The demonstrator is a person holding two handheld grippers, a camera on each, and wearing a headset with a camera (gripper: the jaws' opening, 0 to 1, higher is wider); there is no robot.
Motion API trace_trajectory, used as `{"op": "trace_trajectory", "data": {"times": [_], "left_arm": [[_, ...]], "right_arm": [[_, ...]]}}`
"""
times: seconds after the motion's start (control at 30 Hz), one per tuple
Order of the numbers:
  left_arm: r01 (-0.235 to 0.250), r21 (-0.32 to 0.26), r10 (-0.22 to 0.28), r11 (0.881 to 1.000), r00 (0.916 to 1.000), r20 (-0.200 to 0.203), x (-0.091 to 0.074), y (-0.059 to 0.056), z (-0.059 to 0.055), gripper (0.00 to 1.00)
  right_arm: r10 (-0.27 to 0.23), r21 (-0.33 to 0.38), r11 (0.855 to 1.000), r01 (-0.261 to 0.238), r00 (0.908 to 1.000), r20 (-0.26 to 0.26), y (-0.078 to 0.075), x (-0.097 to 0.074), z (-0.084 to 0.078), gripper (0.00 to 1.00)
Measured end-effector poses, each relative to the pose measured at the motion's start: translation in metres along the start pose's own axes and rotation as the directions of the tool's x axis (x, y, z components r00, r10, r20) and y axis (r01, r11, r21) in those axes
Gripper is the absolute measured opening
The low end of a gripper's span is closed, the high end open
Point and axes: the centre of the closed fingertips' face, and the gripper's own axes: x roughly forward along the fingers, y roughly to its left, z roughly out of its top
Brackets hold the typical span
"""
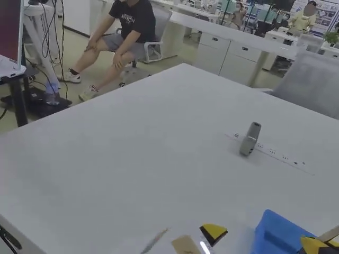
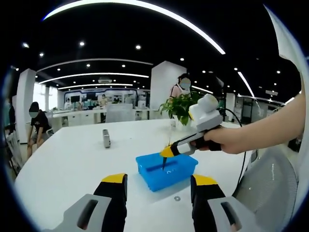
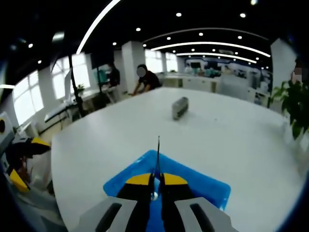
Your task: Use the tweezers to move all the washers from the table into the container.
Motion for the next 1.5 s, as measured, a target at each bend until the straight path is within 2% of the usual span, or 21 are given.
{"op": "trace_trajectory", "data": {"times": [0.1,0.3,0.63,0.9,1.2,1.5], "left_arm": [[-0.001,0.000,0.001,1.000,1.0000,0.001,0.000,-0.001,0.000,0.51],[-0.013,0.000,0.013,1.000,0.9999,-0.008,0.000,0.001,-0.002,0.50],[-0.012,0.016,0.012,1.000,0.9998,-0.014,0.000,0.000,-0.003,0.49],[-0.012,0.021,0.013,1.000,0.9997,-0.021,0.000,0.001,-0.004,0.49],[-0.005,0.023,0.006,1.000,0.9997,-0.025,0.000,-0.001,-0.005,0.49],[-0.007,0.016,0.007,1.000,0.9997,-0.023,0.000,0.000,-0.005,0.48]], "right_arm": [[0.006,0.011,1.000,-0.005,0.9998,-0.021,-0.002,0.005,-0.009,0.03],[0.017,-0.013,1.000,-0.017,0.9995,-0.028,0.001,0.009,-0.012,0.03],[-0.011,-0.045,0.999,0.009,0.9990,-0.044,-0.006,0.012,-0.020,0.03],[0.002,-0.051,0.999,-0.003,0.9998,-0.021,-0.002,0.012,-0.015,0.04],[0.009,-0.025,1.000,-0.008,0.9997,0.024,-0.001,0.002,-0.003,0.04],[0.035,-0.023,0.999,-0.034,0.9980,0.052,0.014,-0.007,0.008,0.04]]}}
